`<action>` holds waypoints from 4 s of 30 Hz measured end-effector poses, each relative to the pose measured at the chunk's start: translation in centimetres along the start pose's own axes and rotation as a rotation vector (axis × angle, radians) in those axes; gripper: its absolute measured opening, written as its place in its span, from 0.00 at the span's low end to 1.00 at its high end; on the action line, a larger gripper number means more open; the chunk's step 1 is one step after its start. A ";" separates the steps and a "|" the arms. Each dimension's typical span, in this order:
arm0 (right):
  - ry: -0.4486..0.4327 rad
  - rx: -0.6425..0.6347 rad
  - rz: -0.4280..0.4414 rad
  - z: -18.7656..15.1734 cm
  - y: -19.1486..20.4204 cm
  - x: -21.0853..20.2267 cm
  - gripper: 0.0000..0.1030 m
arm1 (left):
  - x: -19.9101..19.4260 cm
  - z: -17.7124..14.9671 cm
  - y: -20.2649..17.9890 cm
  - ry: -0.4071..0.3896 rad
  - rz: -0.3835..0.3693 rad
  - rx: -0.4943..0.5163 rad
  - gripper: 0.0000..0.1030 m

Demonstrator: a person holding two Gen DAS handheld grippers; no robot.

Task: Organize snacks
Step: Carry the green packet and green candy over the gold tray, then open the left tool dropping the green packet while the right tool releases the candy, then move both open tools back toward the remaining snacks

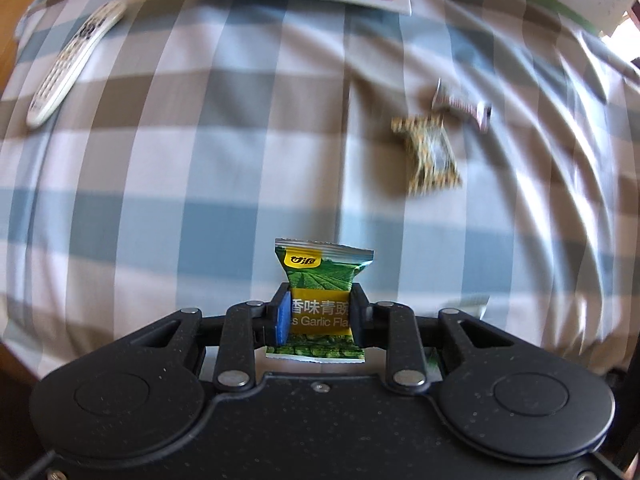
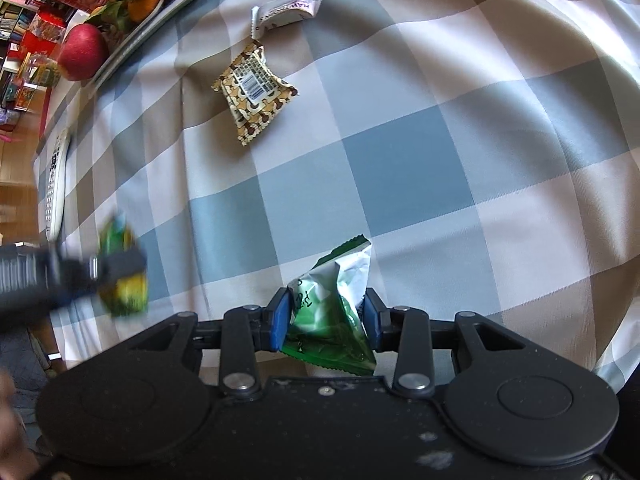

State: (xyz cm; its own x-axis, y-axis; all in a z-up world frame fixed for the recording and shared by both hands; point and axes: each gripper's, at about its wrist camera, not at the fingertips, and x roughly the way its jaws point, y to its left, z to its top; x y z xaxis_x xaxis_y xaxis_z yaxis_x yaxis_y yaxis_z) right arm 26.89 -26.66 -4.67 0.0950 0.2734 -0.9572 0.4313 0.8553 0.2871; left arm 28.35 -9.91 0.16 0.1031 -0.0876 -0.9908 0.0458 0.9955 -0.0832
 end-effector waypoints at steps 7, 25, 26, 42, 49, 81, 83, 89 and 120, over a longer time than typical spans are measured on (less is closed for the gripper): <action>-0.014 -0.002 -0.015 0.0 -0.2 -0.2 0.38 | -1.0 -5.3 0.9 0.004 0.003 0.011 0.36; -0.189 -0.119 0.084 -2.3 -0.9 -4.4 0.38 | -2.4 -16.8 2.5 -0.047 0.017 -0.022 0.36; -0.227 -0.151 0.100 -2.9 -0.7 -5.3 0.38 | -2.5 -17.3 2.6 -0.056 0.028 -0.025 0.36; -0.421 -0.138 0.154 -19.9 -4.4 -8.7 0.39 | -2.1 -21.8 2.9 -0.083 0.021 -0.050 0.36; -0.315 -0.176 0.089 -25.1 -3.1 -6.2 0.39 | -2.2 -23.1 3.1 -0.083 0.018 -0.054 0.36; -0.337 -0.174 0.004 -26.4 -1.1 -7.8 0.44 | -2.9 -24.3 5.1 -0.112 0.016 -0.090 0.41; -0.332 -0.171 0.002 -26.4 -1.3 -7.8 0.45 | -2.9 -24.4 5.1 -0.111 0.013 -0.085 0.41; -0.315 -0.173 -0.009 -26.4 -1.4 -7.4 0.47 | -2.7 -24.4 5.1 -0.103 -0.002 -0.077 0.41; -0.283 -0.064 0.007 -23.0 -1.8 -7.0 0.65 | -3.6 -20.5 3.1 -0.107 0.075 0.010 0.41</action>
State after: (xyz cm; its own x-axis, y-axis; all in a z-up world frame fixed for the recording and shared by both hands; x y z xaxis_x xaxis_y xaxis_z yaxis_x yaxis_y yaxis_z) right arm 4.83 -20.04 2.35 0.3479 0.1538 -0.9248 0.3733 0.8821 0.2872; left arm 7.79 -5.78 1.30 0.2119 -0.0172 -0.9771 0.0436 0.9990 -0.0081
